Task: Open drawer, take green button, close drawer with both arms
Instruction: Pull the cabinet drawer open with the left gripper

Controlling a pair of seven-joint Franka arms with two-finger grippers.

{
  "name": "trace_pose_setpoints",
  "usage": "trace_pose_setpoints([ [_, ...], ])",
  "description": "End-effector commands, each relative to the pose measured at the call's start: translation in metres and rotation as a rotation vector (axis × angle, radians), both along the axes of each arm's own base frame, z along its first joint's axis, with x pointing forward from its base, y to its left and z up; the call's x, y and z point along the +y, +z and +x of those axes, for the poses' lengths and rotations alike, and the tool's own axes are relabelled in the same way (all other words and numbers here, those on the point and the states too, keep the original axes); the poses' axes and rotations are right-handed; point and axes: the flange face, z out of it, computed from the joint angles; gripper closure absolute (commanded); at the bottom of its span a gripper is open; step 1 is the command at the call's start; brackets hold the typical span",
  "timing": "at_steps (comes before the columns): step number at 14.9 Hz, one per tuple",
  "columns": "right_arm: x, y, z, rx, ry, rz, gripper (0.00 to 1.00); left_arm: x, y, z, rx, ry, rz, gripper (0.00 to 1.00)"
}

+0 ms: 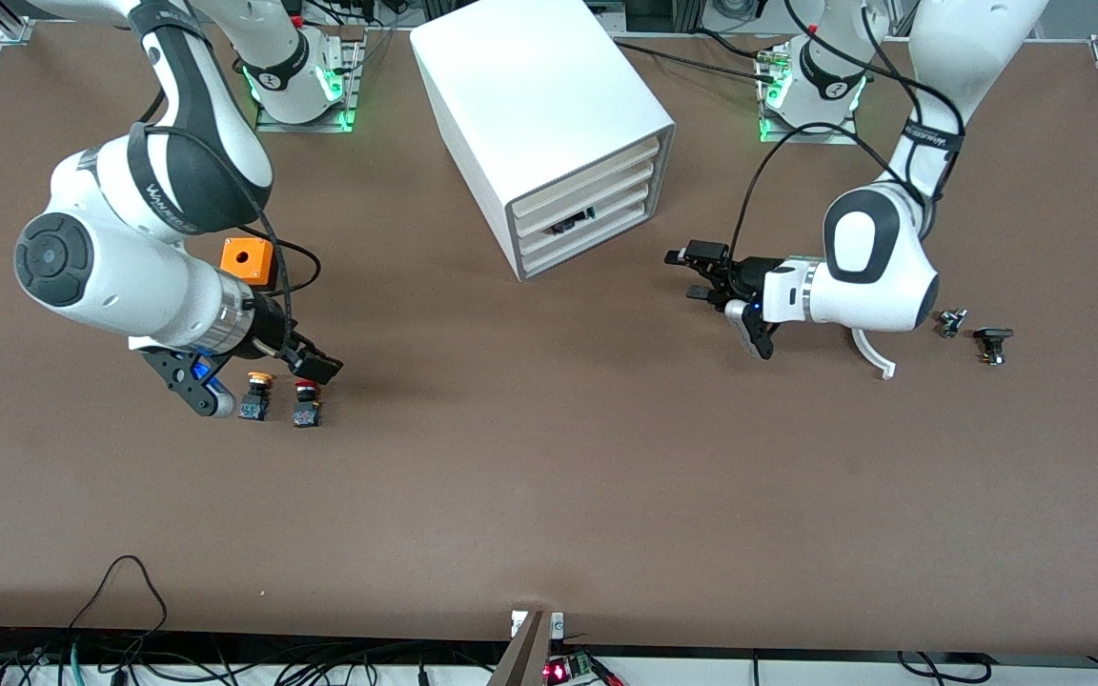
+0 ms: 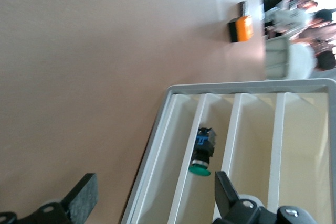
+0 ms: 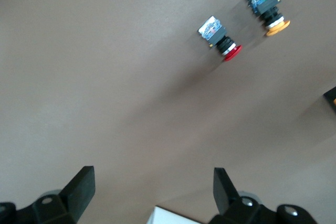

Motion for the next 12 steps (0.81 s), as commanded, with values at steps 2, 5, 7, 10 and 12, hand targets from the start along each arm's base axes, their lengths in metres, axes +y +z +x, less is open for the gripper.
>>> trace_pose_setpoints([
  [2,0.019,0.007,0.01,-0.017,-0.142,0.052,0.0,-0.006,-0.034,-0.042,0.02,0.056,-0.115,0.02],
  [5,0.024,0.012,0.015,-0.018,-0.241,0.139,0.0,-0.016,-0.055,-0.074,0.049,0.062,-0.162,0.08],
  [7,0.028,0.011,0.016,-0.015,-0.284,0.162,0.0,-0.025,-0.062,-0.09,0.069,0.056,-0.181,0.14],
  [10,0.03,0.013,0.017,0.006,-0.345,0.207,0.0,-0.038,-0.082,-0.107,0.128,0.054,-0.199,0.29],
  [12,0.032,0.014,0.018,0.014,-0.362,0.239,0.0,-0.045,-0.087,-0.112,0.151,0.064,-0.211,0.34],
])
